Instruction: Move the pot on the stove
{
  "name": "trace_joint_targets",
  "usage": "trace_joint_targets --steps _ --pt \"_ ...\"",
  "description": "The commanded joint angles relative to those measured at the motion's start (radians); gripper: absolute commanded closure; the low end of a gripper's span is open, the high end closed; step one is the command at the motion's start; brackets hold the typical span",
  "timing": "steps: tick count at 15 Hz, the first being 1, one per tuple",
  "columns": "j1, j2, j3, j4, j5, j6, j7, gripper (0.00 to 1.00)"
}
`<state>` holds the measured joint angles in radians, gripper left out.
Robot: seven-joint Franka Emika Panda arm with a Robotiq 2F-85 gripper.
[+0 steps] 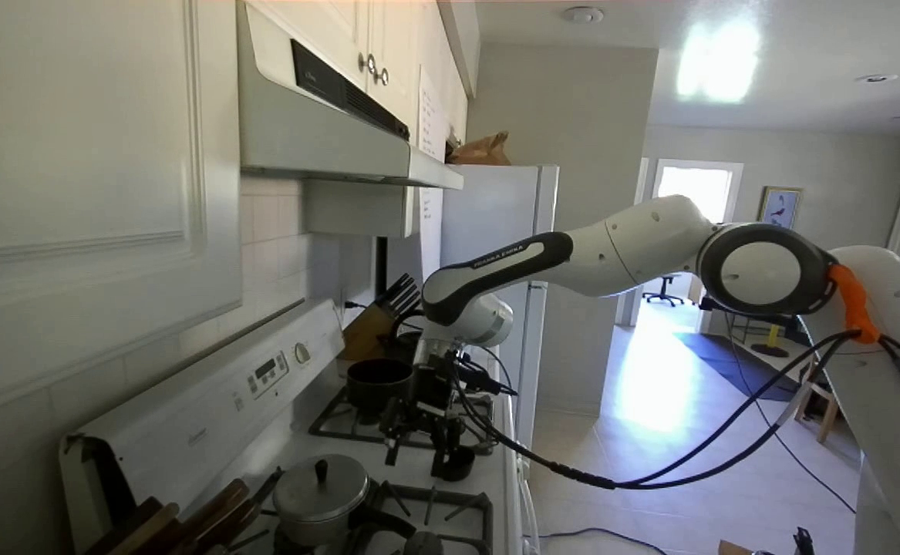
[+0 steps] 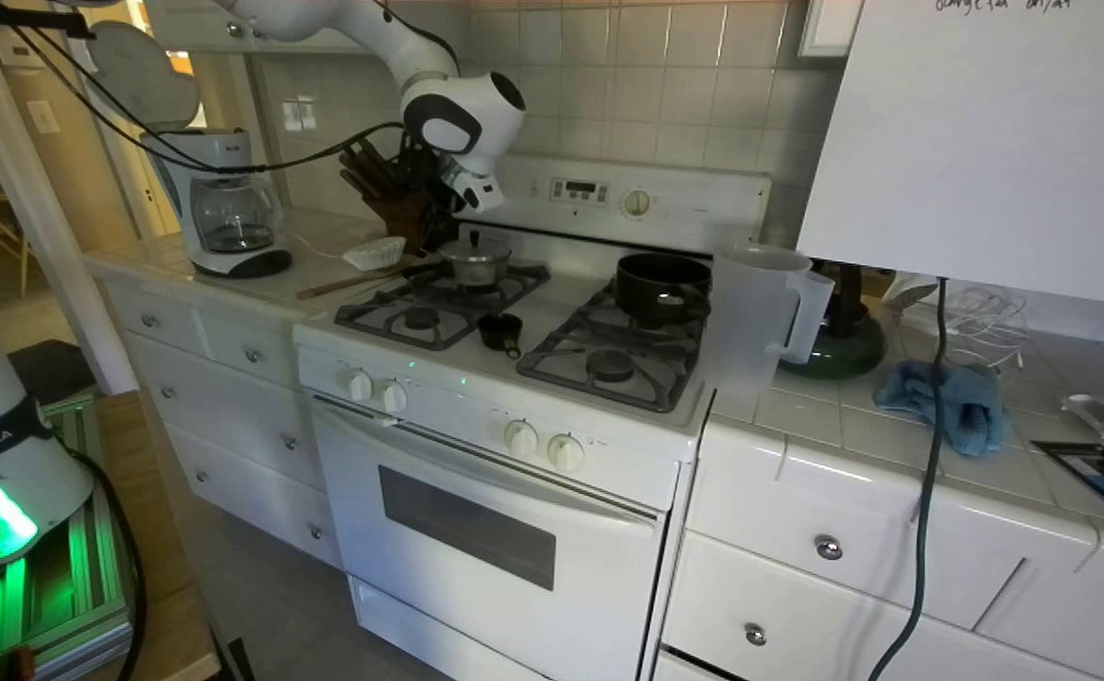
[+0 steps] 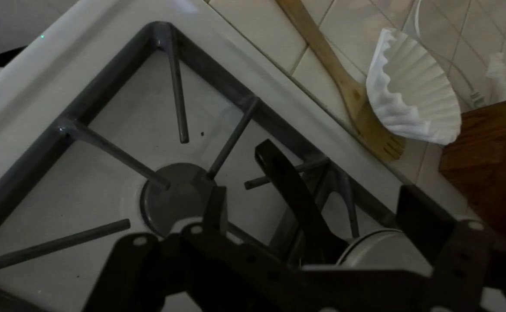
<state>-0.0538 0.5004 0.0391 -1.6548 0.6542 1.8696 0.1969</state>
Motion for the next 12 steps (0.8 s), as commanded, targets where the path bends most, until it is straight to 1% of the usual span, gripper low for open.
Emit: trace_joint_targets --steps 1,4,5,6,9,10,12 --pt "-0.057 0.014 -0.003 -0.049 0.044 0.004 -0.189 0.00" --pt "-0.093 0.029 -0.002 -0.091 0.046 0.004 -0.315 0.00" --pt "-0.099 0.021 -0.005 -0.105 0.049 -0.017 -0.295 0.00" --pt "-0.081 0.034 -0.015 -0.071 0.014 -0.004 -0.263 0.00" --pt "-0.084 0.039 -0.019 -0.074 0.013 -0.004 -0.268 0.00" --pt "-0.092 0.021 -0.012 -0.091 0.038 0.012 -0.300 0.00" --pt "-0.091 -0.006 0.000 -0.149 0.110 0.127 -0.336 0.00"
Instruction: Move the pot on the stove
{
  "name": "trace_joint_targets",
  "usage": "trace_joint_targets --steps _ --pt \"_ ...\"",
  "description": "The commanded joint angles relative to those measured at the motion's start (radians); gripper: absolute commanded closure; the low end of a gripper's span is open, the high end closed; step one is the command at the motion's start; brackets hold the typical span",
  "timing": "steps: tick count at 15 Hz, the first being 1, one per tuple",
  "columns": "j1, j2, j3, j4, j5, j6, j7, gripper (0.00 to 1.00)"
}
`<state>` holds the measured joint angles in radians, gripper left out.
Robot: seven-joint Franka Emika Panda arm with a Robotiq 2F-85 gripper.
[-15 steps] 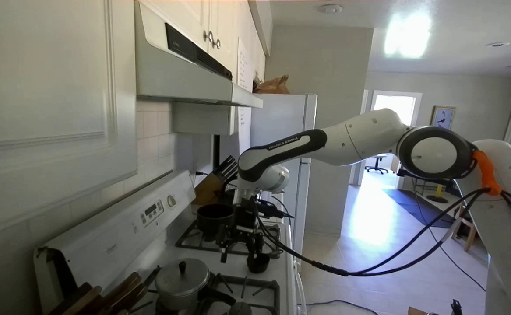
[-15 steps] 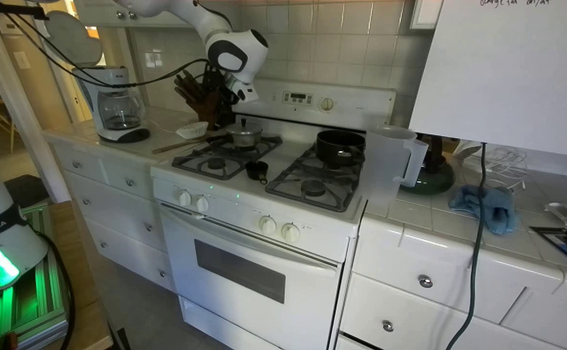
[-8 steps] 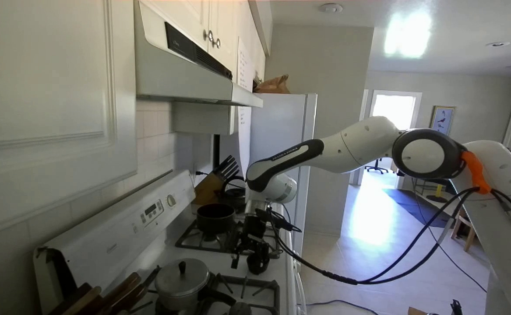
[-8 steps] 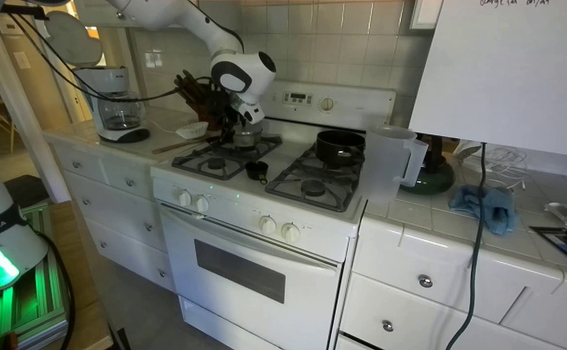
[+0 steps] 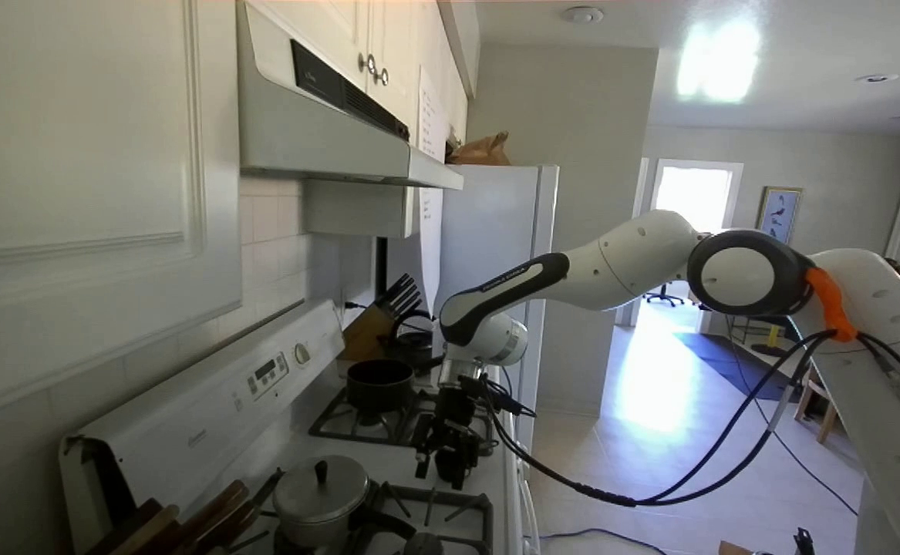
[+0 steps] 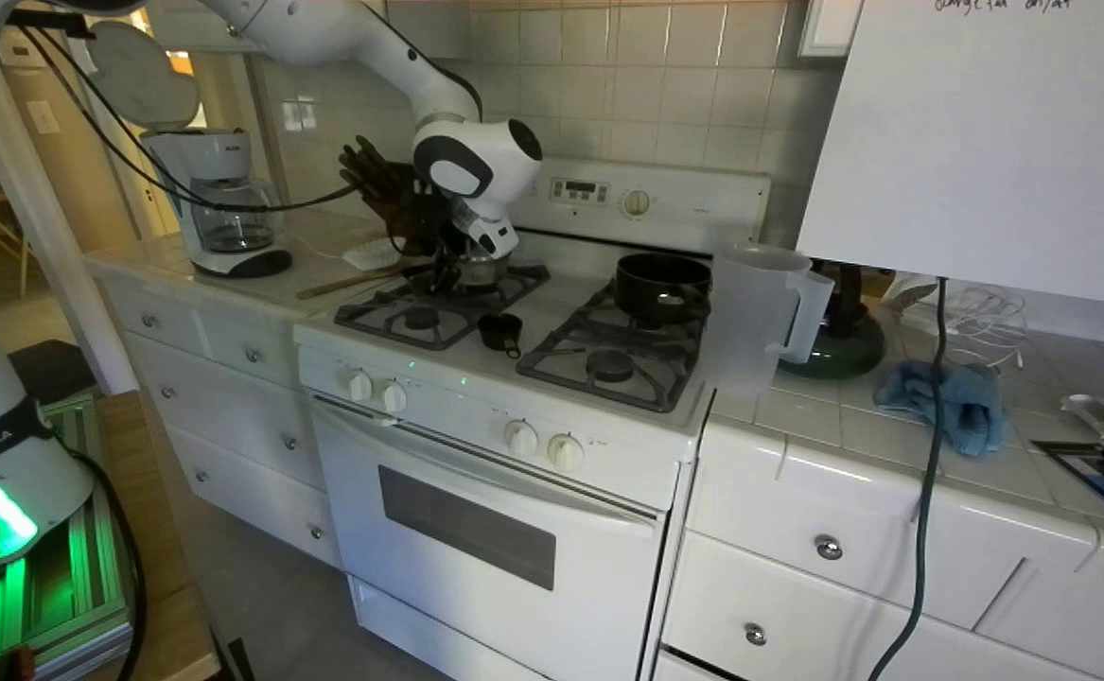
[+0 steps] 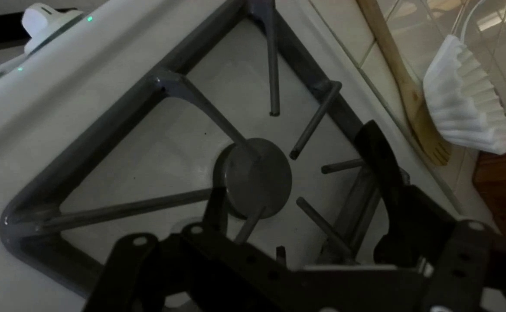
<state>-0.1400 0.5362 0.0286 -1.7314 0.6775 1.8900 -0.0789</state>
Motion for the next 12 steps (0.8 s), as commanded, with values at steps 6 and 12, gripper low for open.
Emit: trace_joint_targets --steps 6,12 --pt "0.005 -0.084 0.052 -0.202 0.295 0.237 -0.220 0.00" --pt "0.030 -0.110 0.065 -0.267 0.435 0.233 -0.410 0.00"
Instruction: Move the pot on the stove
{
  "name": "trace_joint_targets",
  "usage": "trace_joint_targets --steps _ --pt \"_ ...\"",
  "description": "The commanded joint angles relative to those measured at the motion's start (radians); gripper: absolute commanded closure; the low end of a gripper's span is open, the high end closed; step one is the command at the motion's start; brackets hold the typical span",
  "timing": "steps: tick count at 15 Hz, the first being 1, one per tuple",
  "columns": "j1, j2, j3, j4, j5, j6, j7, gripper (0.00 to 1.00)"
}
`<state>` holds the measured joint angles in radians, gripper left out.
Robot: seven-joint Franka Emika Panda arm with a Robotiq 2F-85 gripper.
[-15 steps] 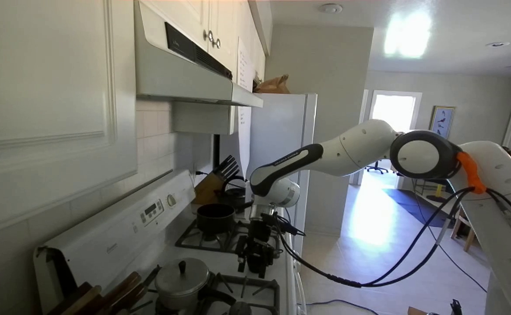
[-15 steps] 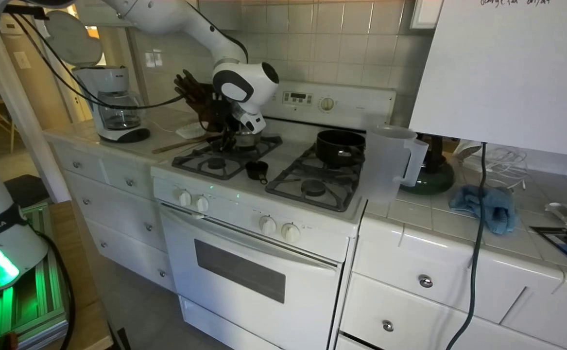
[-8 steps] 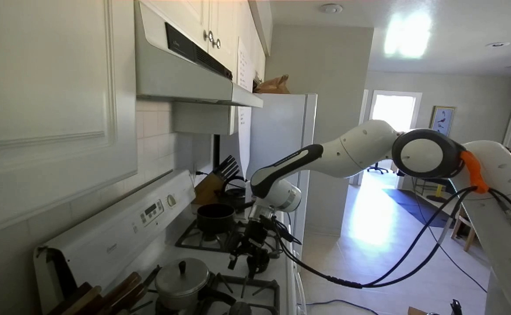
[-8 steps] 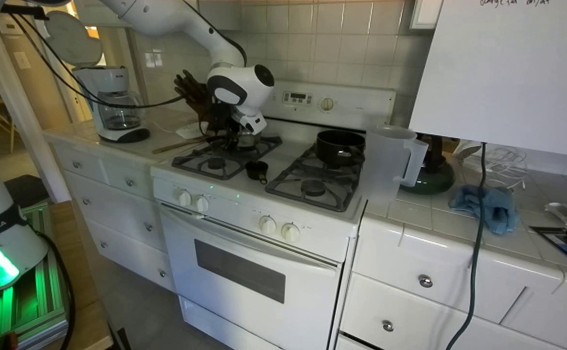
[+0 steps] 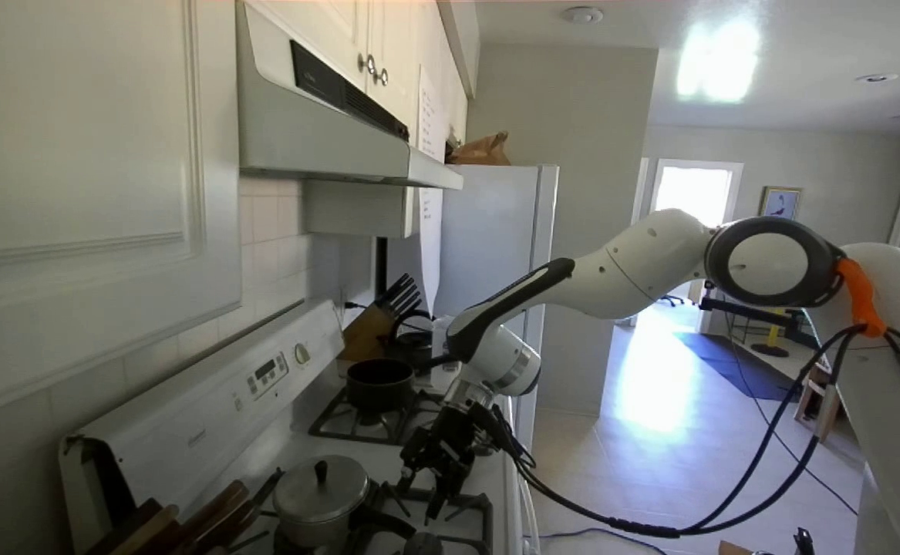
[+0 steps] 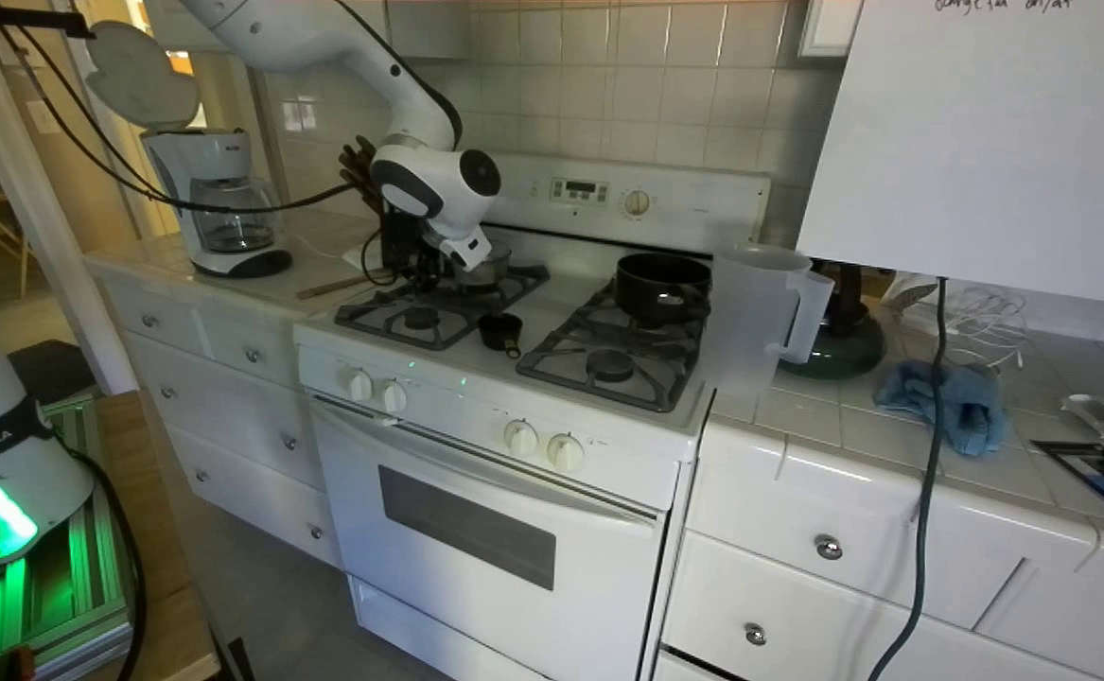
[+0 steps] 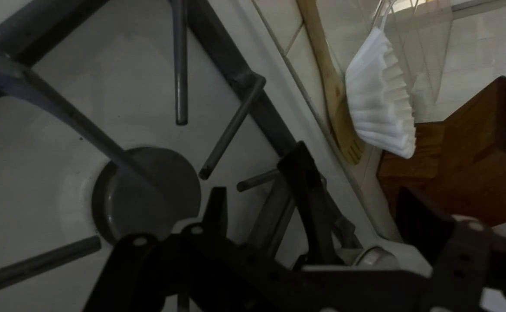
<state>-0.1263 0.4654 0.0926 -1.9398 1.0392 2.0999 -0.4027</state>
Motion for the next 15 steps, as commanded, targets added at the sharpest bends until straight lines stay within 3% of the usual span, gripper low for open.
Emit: trace_joint_targets --steps 1,9,15 --pt "0.024 -0.038 -0.003 -0.062 0.084 0.026 -0.106 0.00" --pt "0.064 0.007 -0.005 -0.035 0.173 0.123 -0.198 0.00" --pt "0.090 0.058 -0.003 0.014 0.226 0.148 -0.187 0.00"
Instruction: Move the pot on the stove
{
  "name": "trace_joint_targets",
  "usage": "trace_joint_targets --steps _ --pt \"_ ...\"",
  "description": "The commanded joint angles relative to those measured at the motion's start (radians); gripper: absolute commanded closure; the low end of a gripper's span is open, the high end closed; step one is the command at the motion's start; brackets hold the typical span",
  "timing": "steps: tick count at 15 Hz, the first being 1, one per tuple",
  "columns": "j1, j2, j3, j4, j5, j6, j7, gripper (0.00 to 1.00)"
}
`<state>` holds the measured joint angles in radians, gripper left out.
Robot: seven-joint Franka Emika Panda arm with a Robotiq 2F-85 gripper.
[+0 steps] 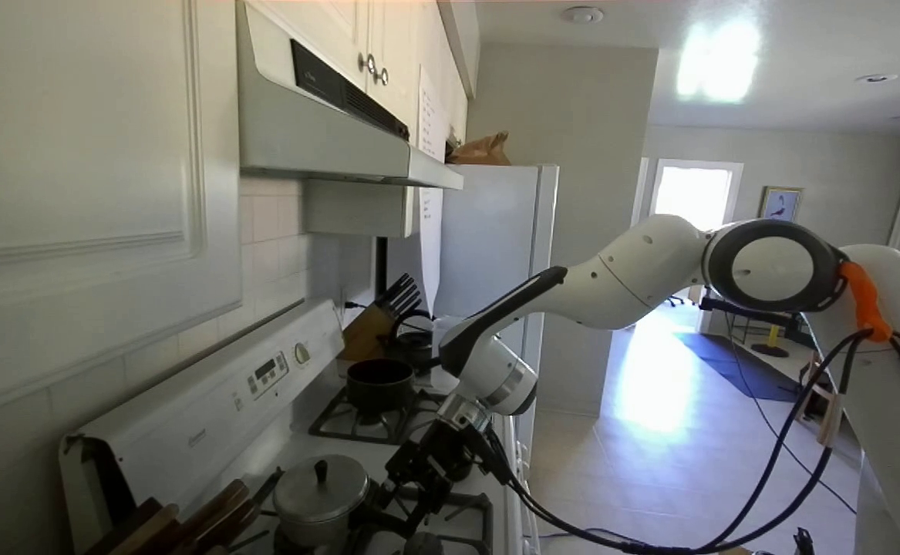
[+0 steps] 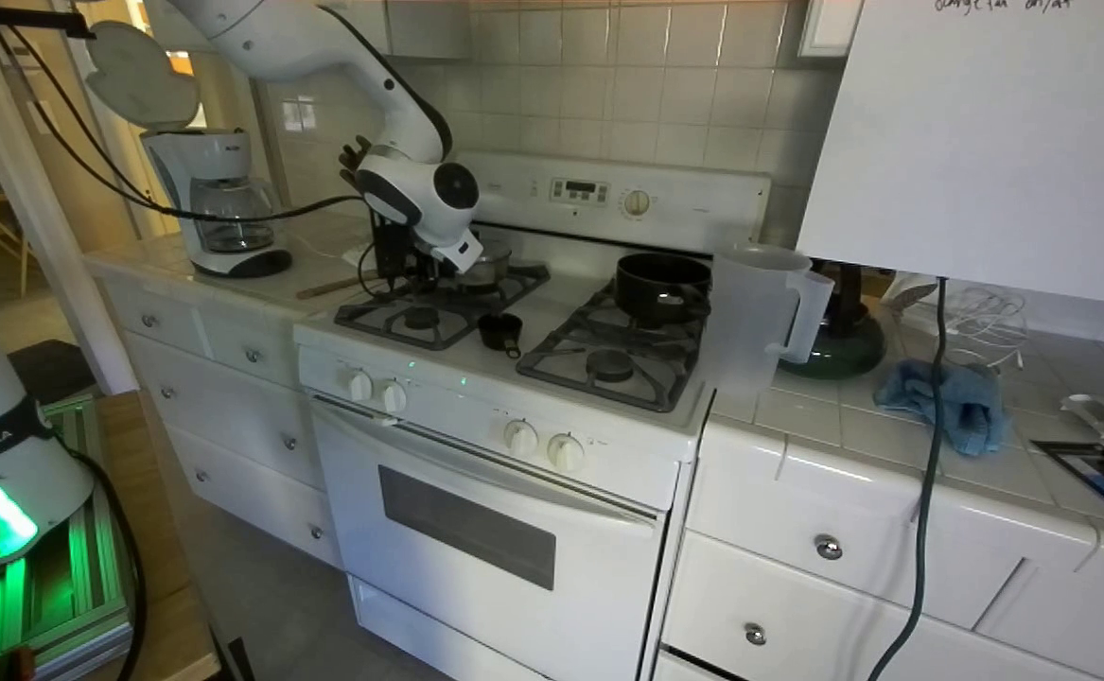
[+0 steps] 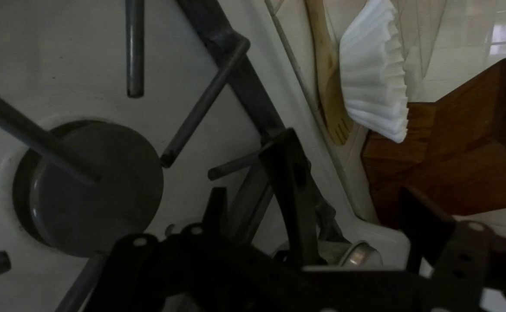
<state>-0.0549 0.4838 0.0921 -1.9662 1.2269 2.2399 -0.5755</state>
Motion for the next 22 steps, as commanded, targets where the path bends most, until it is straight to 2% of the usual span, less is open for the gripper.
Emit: trace_joint_targets --steps 1,3,4,5,6,12,16,17,22 --pt "0.021 0.048 -0.003 0.049 0.040 0.005 -0.013 0.00" --pt "0.026 0.062 -0.003 0.068 0.040 0.002 -0.010 0.03" --pt "0.028 0.068 -0.003 0.076 0.040 0.003 -0.010 0.19" --pt "0.029 0.073 -0.003 0.084 0.038 0.002 -0.008 0.28" --pt "0.030 0.078 -0.004 0.091 0.037 0.001 -0.008 0.30" --pt "0.028 0.092 -0.005 0.117 0.036 0.001 -0.008 0.75" --pt "0.027 0.098 -0.006 0.124 0.033 0.000 -0.007 1.00" --pt "0.028 0.097 -0.005 0.126 0.032 -0.005 -0.011 0.95" --pt "0.034 0.091 -0.004 0.120 0.034 0.004 -0.016 0.95"
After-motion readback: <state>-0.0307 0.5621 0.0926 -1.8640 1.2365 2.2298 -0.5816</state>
